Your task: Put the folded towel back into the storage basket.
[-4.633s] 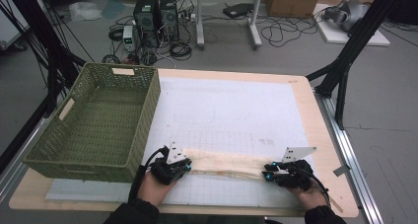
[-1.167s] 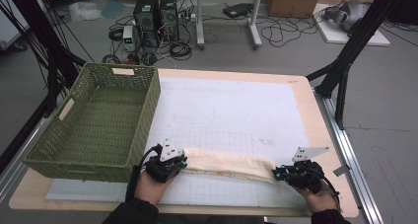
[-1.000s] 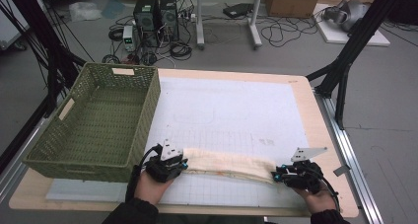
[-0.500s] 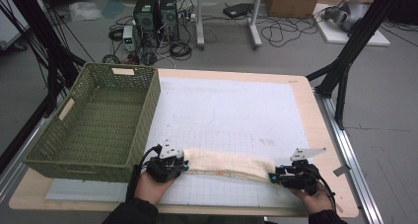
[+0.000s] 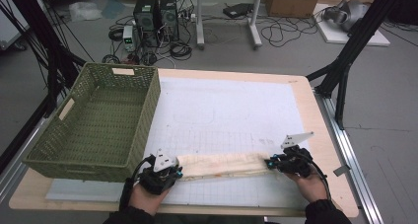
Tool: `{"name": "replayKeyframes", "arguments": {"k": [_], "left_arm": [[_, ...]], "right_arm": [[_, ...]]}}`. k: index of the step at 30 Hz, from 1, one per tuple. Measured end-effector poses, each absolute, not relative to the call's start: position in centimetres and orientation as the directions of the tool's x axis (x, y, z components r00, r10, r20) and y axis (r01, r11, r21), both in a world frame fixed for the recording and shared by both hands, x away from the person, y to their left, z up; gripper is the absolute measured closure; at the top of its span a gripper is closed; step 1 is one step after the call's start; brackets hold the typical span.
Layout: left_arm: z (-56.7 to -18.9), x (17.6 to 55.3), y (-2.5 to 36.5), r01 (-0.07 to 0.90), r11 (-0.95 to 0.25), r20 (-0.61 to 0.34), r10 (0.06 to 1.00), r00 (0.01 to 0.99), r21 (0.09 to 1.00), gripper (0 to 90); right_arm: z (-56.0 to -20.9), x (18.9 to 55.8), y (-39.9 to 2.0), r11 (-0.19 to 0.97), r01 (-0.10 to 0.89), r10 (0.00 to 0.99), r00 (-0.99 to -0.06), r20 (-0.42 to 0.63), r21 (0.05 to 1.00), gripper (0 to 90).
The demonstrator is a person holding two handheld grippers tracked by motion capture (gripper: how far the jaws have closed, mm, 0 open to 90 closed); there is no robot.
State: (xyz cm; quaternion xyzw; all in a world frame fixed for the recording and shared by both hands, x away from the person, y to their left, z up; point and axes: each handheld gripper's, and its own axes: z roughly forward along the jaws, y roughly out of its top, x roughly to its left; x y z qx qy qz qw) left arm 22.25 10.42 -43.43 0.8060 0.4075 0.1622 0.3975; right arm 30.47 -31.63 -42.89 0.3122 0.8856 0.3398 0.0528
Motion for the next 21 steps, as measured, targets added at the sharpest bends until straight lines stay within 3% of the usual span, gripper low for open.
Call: {"name": "replayKeyframes", "arguments": {"k": [5, 7, 12, 16, 21], "left_arm": [[-44.1, 20.9, 11.2, 0.541, -0.353, -0.075, 0.783, 0.617, 0.764, 83.6], [-44.0, 20.9, 11.2, 0.534, -0.347, -0.078, 0.78, 0.621, 0.771, 81.2], [-43.2, 20.7, 11.8, 0.493, -0.316, -0.062, 0.79, 0.61, 0.811, 62.8], [-42.0, 20.3, 12.0, 0.446, -0.287, -0.041, 0.804, 0.594, 0.848, 56.9], [-41.9, 20.6, 11.6, 0.422, -0.313, -0.025, 0.778, 0.628, 0.851, 60.1]], "right_arm": [[-43.3, 31.7, -30.5, 0.565, 0.507, 0.58, -0.805, 0.123, 0.651, 81.4], [-43.3, 31.7, -30.4, 0.561, 0.505, 0.595, -0.797, 0.105, 0.656, 69.1], [-42.2, 30.9, -31.5, 0.477, 0.498, 0.635, -0.765, 0.108, 0.724, 55.8], [-40.7, 30.4, -31.3, 0.465, 0.457, 0.635, -0.769, 0.074, 0.759, 55.4], [-40.9, 30.0, -30.2, 0.508, 0.431, 0.589, -0.805, 0.065, 0.746, 59.6]]}}
